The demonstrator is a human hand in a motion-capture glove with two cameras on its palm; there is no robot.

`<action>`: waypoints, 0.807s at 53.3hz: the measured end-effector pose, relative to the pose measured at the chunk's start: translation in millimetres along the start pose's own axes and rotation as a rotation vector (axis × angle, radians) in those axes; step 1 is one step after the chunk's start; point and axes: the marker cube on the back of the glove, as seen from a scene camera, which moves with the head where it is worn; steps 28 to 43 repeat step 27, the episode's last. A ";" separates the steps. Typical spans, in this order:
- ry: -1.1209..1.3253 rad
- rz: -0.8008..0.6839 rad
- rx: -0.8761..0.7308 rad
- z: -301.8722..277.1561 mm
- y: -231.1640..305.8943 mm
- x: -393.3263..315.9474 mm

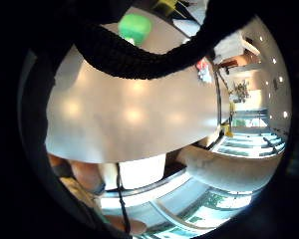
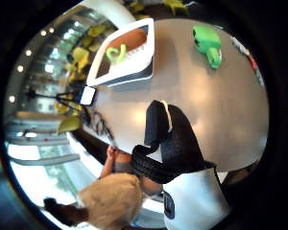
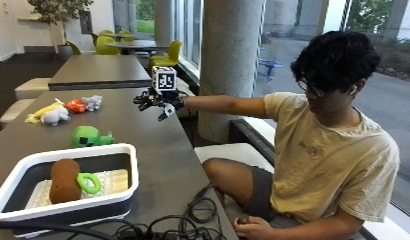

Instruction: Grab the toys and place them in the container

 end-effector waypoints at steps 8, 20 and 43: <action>0.028 -0.011 -0.003 -0.9 0.3 4.0; 0.003 0.038 -0.009 -2.4 2.5 2.1; -0.032 0.042 -0.008 -1.7 1.8 -0.7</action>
